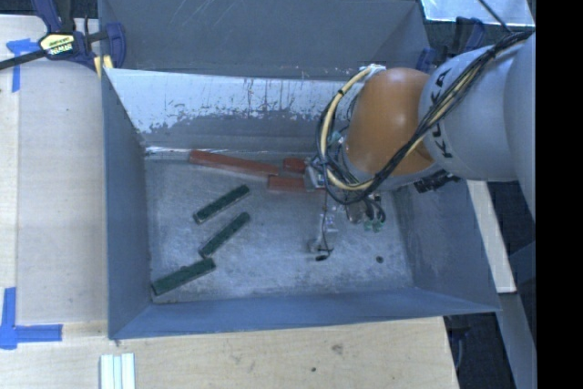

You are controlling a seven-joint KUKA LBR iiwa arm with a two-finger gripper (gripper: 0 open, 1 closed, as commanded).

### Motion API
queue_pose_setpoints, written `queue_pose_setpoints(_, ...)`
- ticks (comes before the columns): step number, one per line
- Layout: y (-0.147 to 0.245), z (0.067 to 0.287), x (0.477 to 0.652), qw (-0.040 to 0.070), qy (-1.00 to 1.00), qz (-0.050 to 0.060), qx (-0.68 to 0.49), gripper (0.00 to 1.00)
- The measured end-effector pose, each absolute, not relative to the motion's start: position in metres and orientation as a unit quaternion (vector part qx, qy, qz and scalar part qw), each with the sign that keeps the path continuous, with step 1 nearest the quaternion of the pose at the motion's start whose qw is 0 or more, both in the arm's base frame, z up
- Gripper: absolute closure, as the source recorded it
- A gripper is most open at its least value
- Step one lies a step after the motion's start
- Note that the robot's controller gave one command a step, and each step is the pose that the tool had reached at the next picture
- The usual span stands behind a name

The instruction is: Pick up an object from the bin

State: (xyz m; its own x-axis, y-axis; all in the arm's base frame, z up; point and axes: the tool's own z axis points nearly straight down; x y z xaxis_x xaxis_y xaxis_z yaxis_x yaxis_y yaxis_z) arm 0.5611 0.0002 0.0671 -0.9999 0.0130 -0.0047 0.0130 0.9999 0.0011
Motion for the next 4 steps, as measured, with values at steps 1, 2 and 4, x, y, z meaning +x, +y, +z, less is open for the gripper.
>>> queue_pose_setpoints(1, 0.011, 0.103, 0.628, 0.006, 0.999, 0.001, 0.054, 0.00)
queue_pose_setpoints(2, 0.005, 0.101, 0.606, 0.001, 0.995, 0.000, 0.098, 0.00)
queue_pose_setpoints(4, -0.020, 0.072, 0.592, 0.004, 0.998, 0.000, 0.066, 0.00)
